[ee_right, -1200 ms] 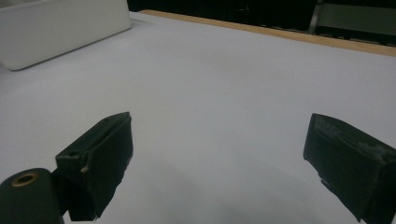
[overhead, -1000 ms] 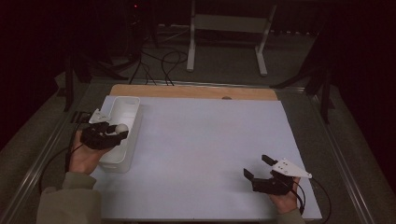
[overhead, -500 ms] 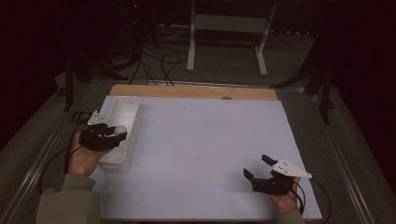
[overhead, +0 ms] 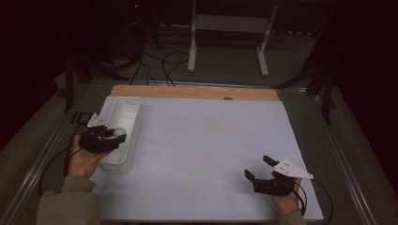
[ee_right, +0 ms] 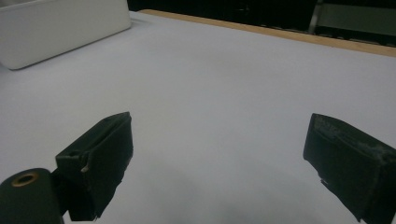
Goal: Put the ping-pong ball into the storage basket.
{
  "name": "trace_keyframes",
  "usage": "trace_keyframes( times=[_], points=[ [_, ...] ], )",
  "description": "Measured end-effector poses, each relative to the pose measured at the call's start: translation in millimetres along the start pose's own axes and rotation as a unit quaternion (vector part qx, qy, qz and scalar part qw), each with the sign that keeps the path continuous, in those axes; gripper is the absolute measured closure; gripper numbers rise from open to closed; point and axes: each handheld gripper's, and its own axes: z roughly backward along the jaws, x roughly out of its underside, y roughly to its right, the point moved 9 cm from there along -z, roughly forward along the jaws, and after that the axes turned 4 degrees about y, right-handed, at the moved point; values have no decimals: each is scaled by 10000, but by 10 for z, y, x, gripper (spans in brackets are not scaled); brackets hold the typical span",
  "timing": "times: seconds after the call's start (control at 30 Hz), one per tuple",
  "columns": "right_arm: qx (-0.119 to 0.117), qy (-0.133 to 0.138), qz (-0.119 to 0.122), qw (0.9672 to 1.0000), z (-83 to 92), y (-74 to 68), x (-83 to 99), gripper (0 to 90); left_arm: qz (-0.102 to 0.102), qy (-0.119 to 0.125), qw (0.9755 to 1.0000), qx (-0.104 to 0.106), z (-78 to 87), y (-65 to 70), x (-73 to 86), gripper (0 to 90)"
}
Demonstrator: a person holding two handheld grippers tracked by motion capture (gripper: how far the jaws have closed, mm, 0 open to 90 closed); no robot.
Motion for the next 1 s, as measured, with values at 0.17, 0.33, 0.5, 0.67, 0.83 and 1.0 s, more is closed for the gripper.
trace_keyframes(
  times=[0.17,0.33,0.5,0.67,0.83,1.0],
  points=[
    [-1,0,1,10000,0,0,0,79,20,-48,10000,7,-9,-13,46,513],
    [1,-2,3,10000,-2,0,1,79,42,-50,10000,-3,-12,-23,67,513],
    [3,-8,9,10000,-2,3,3,79,49,-52,10000,-11,3,-35,82,513],
    [-1,-9,8,10000,-4,0,3,79,60,-57,10000,-24,7,-51,98,513],
    [-1,-6,13,10000,-5,3,4,80,68,-55,10000,-30,17,-60,108,513],
    [3,-7,16,10000,-5,1,4,79,63,-53,10000,-32,19,-57,109,513]
  ],
)
